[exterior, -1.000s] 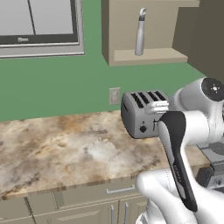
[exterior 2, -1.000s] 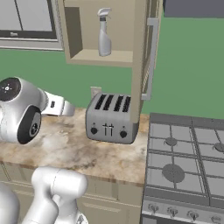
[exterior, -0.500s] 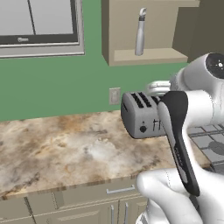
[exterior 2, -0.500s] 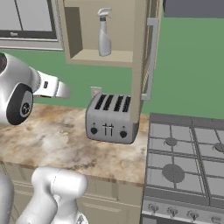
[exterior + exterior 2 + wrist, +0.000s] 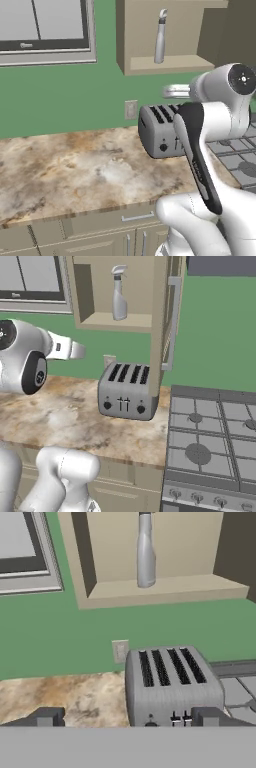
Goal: Open the cabinet. Pick the spray and place it next to the sink. Then close the cabinet.
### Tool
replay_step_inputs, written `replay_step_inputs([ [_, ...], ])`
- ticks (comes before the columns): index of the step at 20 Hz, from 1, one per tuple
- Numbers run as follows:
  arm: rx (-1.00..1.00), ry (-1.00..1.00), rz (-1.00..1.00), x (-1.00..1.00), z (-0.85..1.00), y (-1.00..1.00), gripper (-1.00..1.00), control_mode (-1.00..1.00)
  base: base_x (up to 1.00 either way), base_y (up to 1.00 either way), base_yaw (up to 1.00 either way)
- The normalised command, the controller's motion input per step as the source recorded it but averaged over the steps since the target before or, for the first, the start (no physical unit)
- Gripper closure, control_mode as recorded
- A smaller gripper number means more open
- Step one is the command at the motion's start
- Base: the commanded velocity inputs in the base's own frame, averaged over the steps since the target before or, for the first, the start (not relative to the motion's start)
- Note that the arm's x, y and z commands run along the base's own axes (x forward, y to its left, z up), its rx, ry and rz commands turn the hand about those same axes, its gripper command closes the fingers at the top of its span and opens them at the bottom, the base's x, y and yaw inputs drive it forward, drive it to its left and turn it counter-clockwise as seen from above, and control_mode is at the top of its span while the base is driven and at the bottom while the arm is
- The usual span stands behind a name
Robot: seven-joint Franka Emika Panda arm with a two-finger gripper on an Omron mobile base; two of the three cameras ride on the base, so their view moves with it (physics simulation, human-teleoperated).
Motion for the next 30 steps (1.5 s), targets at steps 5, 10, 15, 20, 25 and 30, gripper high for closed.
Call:
replay_step_inputs([
  [5,0.05,-0.23,0.0,0.38,0.04,-0.01,-1.0,-1.0,0.0,0.0,0.0],
  [10,0.02,-0.05,-0.01,0.0,0.53,0.0,-1.0,-1.0,0.0,0.0,0.0],
  [15,0.0,0.0,0.0,0.0,0.57,-0.02,-1.0,-1.0,0.0,0.0,0.0],
  [20,-0.01,0.0,0.0,0.17,0.23,-0.05,-1.0,-1.0,0.0,0.0,0.0],
  [25,-0.04,0.0,0.0,0.38,0.02,-0.07,-1.0,-1.0,0.0,0.0,0.0],
  [30,-0.01,0.0,0.0,0.31,0.0,-0.09,-1.0,-1.0,0.0,0.0,0.0],
])
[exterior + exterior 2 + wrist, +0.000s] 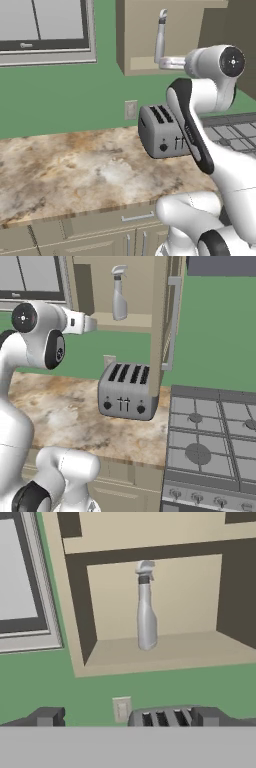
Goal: Open the cabinet. Pick the spray and place it next to the sink. Then close the cabinet.
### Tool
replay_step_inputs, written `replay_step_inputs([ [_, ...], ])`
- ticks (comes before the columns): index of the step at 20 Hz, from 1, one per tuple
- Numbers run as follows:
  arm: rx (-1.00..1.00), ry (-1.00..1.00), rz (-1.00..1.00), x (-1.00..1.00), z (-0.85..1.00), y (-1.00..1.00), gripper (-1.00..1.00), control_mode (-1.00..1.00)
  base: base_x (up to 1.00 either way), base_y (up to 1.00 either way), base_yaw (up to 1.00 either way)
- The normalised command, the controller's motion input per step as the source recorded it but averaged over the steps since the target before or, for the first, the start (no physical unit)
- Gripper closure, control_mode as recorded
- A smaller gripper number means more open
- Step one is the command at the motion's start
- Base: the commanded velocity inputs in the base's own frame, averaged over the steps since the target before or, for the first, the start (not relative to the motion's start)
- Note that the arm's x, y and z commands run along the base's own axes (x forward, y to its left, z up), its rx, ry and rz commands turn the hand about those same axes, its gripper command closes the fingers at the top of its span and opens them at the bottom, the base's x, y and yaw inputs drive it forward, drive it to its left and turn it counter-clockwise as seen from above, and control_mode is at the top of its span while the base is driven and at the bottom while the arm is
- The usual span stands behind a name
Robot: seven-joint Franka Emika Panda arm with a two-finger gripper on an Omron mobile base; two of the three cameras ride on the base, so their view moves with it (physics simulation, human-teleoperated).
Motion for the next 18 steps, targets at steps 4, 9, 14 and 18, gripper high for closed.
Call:
replay_step_inputs([
  [4,0.0,0.0,0.0,0.14,0.12,-0.17,-1.0,-1.0,0.0,0.0,0.0],
  [9,0.0,0.0,0.0,0.0,0.26,-0.19,-1.0,-1.0,0.0,0.0,0.0],
  [14,0.0,0.0,0.0,0.06,0.08,-0.13,-1.0,-1.0,0.0,0.0,0.0],
  [18,0.0,0.0,0.0,0.19,0.02,-0.05,-1.0,-1.0,0.0,0.0,0.0],
])
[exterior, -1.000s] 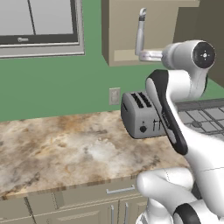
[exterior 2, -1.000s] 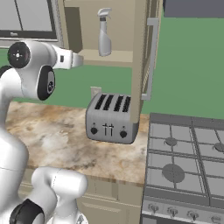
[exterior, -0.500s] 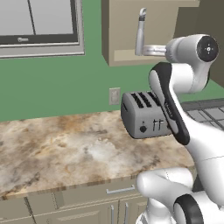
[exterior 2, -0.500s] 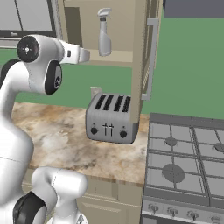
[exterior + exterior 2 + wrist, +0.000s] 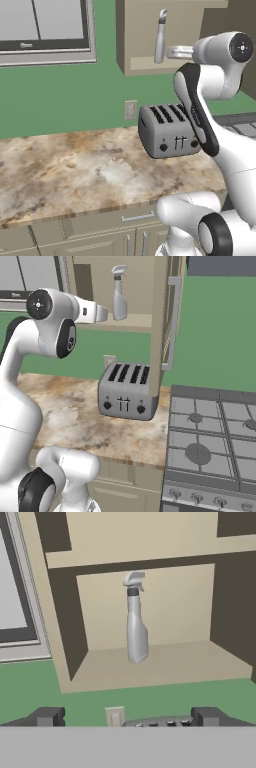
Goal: Open the cabinet. Pick the spray and place it next to the sink. Then close the cabinet.
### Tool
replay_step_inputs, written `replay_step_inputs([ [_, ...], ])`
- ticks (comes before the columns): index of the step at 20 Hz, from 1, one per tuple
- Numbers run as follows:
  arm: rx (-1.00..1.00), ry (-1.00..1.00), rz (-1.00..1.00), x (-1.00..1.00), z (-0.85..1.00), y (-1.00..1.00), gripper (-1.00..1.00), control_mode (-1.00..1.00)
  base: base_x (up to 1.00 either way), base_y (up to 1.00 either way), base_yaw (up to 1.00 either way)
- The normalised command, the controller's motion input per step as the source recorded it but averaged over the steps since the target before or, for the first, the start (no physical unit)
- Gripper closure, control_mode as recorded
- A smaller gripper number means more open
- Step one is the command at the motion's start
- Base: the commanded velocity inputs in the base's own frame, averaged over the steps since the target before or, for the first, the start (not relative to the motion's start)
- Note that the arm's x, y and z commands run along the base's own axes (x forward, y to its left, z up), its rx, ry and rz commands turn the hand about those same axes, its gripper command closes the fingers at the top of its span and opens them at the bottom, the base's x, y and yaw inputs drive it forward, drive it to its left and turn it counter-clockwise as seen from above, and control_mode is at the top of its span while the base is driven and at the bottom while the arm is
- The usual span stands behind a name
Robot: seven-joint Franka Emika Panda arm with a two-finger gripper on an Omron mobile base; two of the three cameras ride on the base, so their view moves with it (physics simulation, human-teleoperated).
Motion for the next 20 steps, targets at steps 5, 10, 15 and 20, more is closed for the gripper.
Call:
replay_step_inputs([
  [5,0.0,0.01,0.0,0.18,0.08,-0.01,-1.0,-1.0,0.0,0.0,0.0],
  [10,0.0,0.0,0.0,0.24,0.17,-0.05,-1.0,-1.0,0.0,0.0,0.0],
  [15,0.0,0.0,0.0,0.31,0.1,-0.07,-1.0,-1.0,0.0,0.0,0.0],
  [20,0.0,0.0,0.0,0.38,0.04,-0.05,-1.0,-1.0,0.0,0.0,0.0],
])
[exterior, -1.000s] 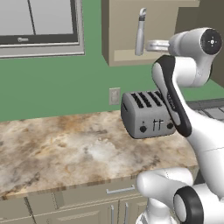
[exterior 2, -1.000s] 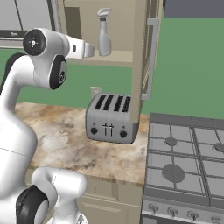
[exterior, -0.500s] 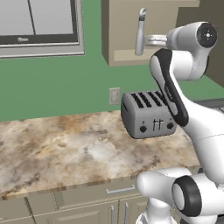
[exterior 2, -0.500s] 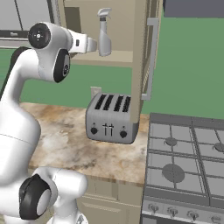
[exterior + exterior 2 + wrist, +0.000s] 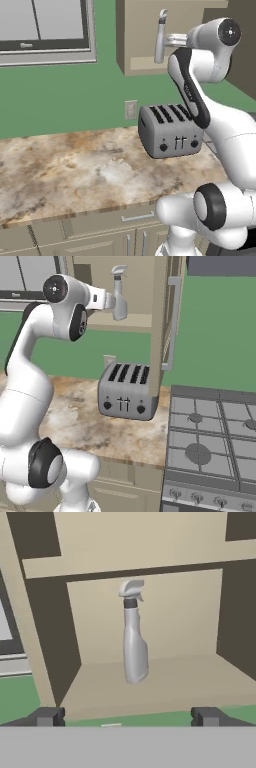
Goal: Open the cabinet. Pick the spray and place it next to the sink. Then close the cabinet.
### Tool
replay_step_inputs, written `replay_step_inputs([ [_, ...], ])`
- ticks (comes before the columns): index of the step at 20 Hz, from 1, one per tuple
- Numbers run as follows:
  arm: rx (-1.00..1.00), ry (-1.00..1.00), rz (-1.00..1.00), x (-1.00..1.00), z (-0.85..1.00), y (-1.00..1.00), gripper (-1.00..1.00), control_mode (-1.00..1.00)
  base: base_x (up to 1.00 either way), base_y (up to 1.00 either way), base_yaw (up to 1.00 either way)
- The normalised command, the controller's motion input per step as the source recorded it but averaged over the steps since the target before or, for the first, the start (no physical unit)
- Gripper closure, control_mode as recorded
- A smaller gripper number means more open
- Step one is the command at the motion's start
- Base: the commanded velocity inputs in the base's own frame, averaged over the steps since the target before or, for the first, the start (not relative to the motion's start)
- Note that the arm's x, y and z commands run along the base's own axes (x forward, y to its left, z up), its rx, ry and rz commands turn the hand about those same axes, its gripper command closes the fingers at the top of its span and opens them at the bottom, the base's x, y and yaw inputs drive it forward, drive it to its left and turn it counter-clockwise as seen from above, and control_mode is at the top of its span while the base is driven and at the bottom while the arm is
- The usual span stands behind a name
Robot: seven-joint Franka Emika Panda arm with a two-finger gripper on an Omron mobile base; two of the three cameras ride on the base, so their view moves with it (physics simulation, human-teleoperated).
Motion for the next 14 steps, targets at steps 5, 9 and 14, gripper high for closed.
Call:
replay_step_inputs([
  [5,-0.01,0.01,0.0,0.43,0.0,-0.02,-1.0,-1.0,0.0,0.0,0.0],
  [9,-0.02,0.0,0.0,0.36,0.0,0.0,-1.0,-1.0,0.0,0.0,0.0],
  [14,-0.03,0.0,0.0,0.41,0.0,0.0,-1.0,-1.0,0.0,0.0,0.0],
])
